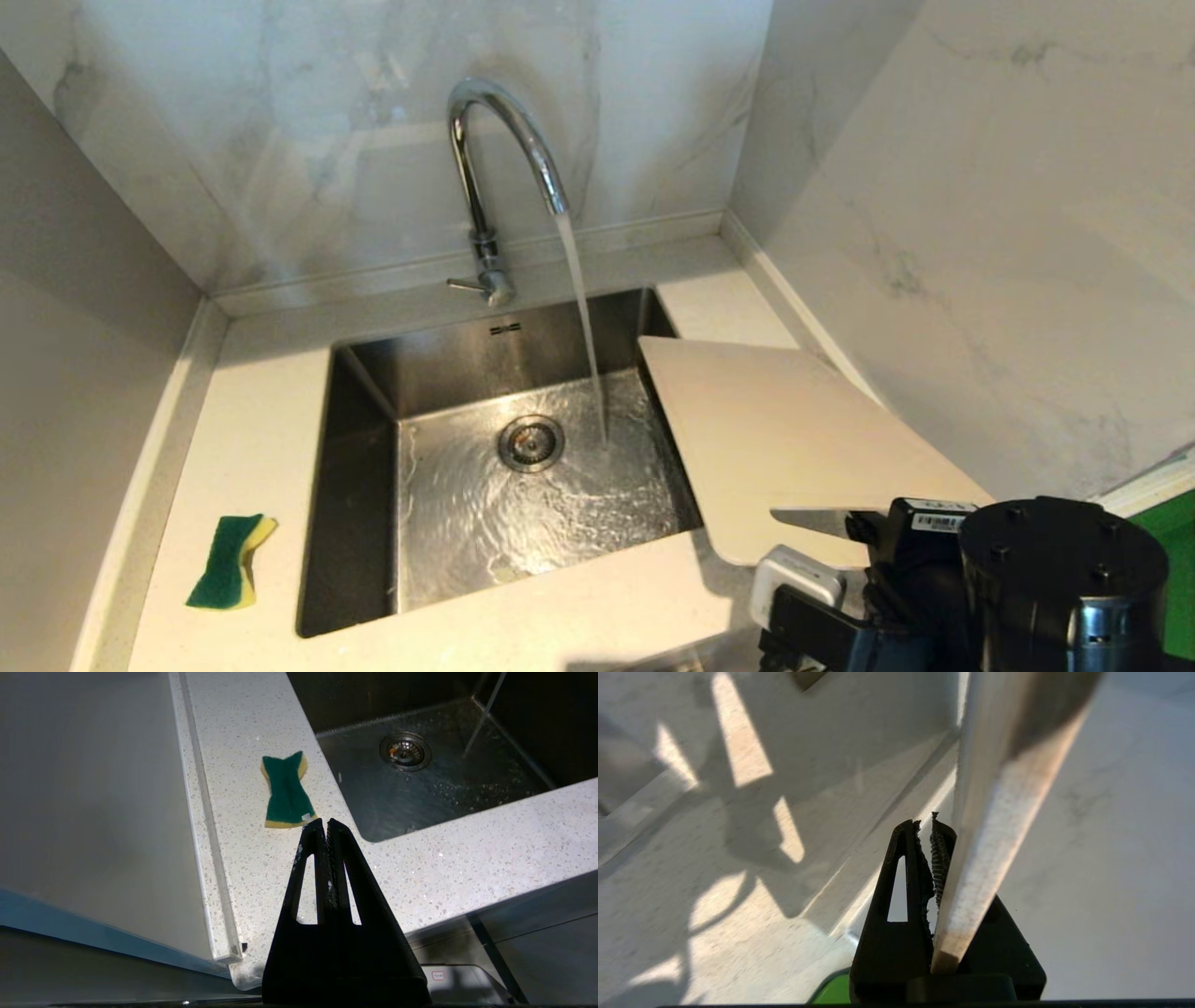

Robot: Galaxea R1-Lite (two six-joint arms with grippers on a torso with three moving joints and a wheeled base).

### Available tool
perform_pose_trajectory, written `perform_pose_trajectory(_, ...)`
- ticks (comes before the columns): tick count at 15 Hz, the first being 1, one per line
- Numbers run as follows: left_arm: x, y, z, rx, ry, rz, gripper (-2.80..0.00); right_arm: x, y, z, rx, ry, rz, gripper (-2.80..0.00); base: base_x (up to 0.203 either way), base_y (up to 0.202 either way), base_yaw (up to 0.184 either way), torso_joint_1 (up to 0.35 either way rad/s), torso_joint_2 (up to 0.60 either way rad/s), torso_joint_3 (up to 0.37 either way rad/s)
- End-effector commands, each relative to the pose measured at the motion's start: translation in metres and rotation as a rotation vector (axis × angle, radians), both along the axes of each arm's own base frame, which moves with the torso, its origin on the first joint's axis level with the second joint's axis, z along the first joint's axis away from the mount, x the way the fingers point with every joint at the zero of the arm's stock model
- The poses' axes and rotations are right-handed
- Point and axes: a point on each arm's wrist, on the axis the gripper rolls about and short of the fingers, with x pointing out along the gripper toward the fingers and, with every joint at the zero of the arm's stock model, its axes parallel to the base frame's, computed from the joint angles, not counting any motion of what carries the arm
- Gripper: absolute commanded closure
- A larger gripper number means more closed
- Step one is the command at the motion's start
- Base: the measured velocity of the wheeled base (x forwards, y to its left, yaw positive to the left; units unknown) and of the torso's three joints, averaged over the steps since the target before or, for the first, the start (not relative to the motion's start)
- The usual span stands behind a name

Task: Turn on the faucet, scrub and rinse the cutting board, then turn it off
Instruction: Put down the cutting board

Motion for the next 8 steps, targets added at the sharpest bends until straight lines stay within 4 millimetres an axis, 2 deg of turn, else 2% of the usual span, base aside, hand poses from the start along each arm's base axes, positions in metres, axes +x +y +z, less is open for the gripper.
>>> perform_pose_trajectory(1,0.0,0.0,0.0,0.0,0.0,0.001,0.0,-0.005,-0.004,-0.005,0.006,0.025,0.009,0.0,0.0,0.0,0.0,0.0,0.0,0.0)
perform_pose_trajectory(8,0.0,0.0,0.0,0.0,0.0,0.0,0.0,0.002,0.003,-0.015,-0.02,0.09,0.047,0.0,0.0,0.0,0.0,0.0,0.0,0.0)
